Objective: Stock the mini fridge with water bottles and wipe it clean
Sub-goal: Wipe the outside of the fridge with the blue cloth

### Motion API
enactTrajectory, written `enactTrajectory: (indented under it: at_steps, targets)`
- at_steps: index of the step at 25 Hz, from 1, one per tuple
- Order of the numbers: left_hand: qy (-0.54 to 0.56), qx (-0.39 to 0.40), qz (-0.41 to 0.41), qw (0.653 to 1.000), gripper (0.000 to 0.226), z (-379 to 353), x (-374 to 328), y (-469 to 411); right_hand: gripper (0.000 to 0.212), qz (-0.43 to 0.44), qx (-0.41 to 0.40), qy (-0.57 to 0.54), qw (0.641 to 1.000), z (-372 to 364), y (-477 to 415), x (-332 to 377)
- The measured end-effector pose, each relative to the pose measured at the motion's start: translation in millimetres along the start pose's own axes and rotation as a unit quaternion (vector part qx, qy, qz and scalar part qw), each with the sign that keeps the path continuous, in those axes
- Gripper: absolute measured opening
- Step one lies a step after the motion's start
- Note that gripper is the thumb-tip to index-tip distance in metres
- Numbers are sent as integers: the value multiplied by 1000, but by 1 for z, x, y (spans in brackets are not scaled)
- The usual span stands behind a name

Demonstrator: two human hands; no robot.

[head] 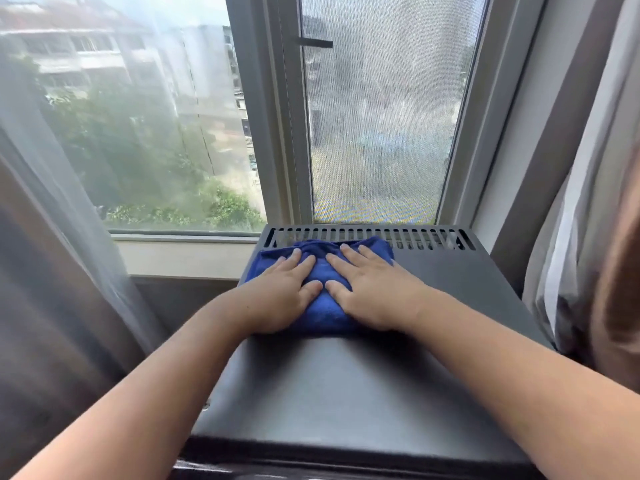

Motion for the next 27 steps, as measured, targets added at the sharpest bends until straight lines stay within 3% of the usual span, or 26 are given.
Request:
enactTrajectory:
  at_steps: [9,23,27]
  targets:
    - [34,-16,6,999,63,19,17,-24,63,-20,-12,-24,999,5,-44,-1]
    - [57,-28,2,998,66,-12,54,112,65,47,29,-26,998,-23,62,93]
    - [-18,-60,-11,998,103,-43,53,173,64,77,18,-19,997,-31,124,111]
Point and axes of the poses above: each hand's wrist, its own y-axis away from the middle knuckle, its own z-axis out of the back of the hand, x = y × z, the point moved 4 cm from there along -y, towards the middle knuckle, and after that the axes turned 1 degree about z, right-handed, at the moved point
